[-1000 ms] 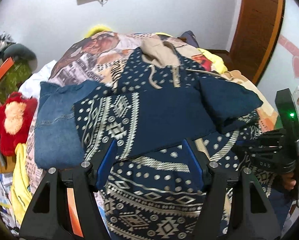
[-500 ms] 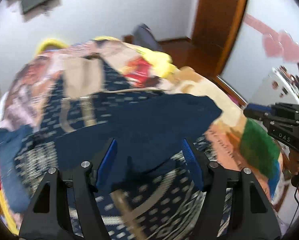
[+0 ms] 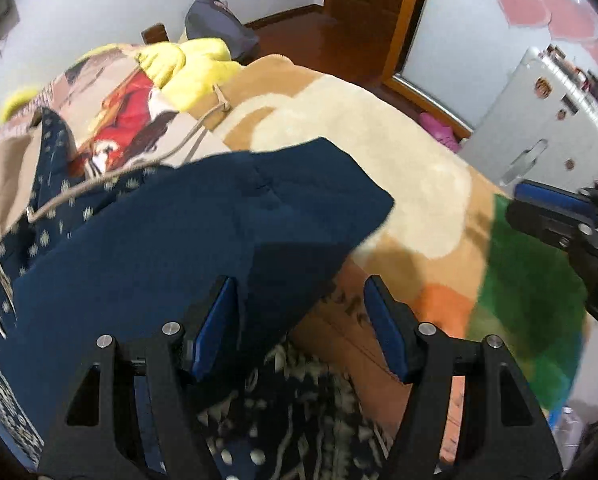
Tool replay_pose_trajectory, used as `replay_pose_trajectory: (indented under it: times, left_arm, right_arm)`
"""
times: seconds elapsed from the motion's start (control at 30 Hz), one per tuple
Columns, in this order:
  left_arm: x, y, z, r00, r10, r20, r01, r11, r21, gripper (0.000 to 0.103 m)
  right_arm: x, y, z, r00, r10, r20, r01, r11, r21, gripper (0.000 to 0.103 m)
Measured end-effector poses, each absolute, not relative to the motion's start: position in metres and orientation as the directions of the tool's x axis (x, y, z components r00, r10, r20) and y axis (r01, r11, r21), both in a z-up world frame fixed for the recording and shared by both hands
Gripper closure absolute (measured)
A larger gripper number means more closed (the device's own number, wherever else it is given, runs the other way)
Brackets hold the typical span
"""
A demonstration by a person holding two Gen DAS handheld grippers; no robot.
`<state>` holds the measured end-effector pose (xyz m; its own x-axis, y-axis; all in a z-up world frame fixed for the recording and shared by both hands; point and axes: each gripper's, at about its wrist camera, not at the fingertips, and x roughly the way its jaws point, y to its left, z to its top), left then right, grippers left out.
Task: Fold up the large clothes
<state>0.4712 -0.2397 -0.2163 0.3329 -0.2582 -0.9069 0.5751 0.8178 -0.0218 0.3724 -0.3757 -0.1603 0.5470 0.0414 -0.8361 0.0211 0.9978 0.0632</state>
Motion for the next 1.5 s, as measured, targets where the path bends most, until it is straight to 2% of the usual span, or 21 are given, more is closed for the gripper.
replay_pose_trajectory:
  times: [0.03,0.1,0.17,0.27,0.5,0.63,0.77,0.97,1.17,1.33,1.5]
  left_arm:
    - [0.471,-0.241,-0.217,0.353,-0.248,-0.902,0.577,0.817,0.001,0.050]
    - [0.472,-0.242,-0.216,0.386,-0.223,-0.895,0.581,0.813,0.047,0.073]
    - [0.474,-0.236,-0.211,0.405,-0.224,-0.886,0.567,0.822,0.051,0.091]
    - [0.479,-0.221,-0.194,0.435,-0.260,-0.862,0.531,0.847,0.012,0.094]
    - [0.475,-0.138,-0.113,0.607,-0.321,-0.727,0.421,0.906,-0.048,0.094]
    - [0.472,-0.070,-0.081,0.677,-0.292,-0.675,0.332,0.940,-0.073,0.094]
    - [0.464,-0.013,-0.073,0.718,-0.225,-0.659,0.251,0.966,-0.056,0.094]
    - [0.447,0.056,-0.094,0.717,-0.176,-0.675,0.159,0.983,-0.087,0.094]
    - [0.434,0.098,-0.142,0.660,-0.147,-0.736,0.098,0.989,-0.109,0.094]
    - [0.428,0.127,-0.189,0.601,-0.117,-0.791,0.034,0.992,-0.121,0.094]
    - [0.418,0.144,-0.227,0.550,-0.071,-0.832,-0.023,0.995,-0.100,0.094]
  right_arm:
    - [0.371,-0.376,-0.163,0.545,0.041,-0.837,0.023,0.998,0.064,0.094]
    - [0.371,-0.377,-0.167,0.539,0.044,-0.841,0.026,0.997,0.069,0.094]
    - [0.372,-0.376,-0.169,0.533,0.048,-0.845,0.028,0.997,0.074,0.094]
    - [0.374,-0.373,-0.168,0.530,0.053,-0.847,0.028,0.996,0.080,0.094]
    - [0.382,-0.341,-0.152,0.549,0.073,-0.833,-0.033,0.997,0.066,0.094]
    - [0.394,-0.309,-0.144,0.552,0.106,-0.827,-0.089,0.994,0.068,0.094]
    - [0.411,-0.272,-0.141,0.544,0.155,-0.825,-0.149,0.985,0.086,0.094]
    - [0.433,-0.218,-0.147,0.511,0.207,-0.835,-0.217,0.970,0.108,0.094]
    - [0.454,-0.164,-0.177,0.411,0.271,-0.871,-0.316,0.938,0.143,0.094]
    - [0.456,-0.130,-0.218,0.379,0.168,-0.910,-0.409,0.913,-0.002,0.094]
    - [0.446,-0.127,-0.222,0.449,0.140,-0.883,-0.455,0.886,-0.091,0.094]
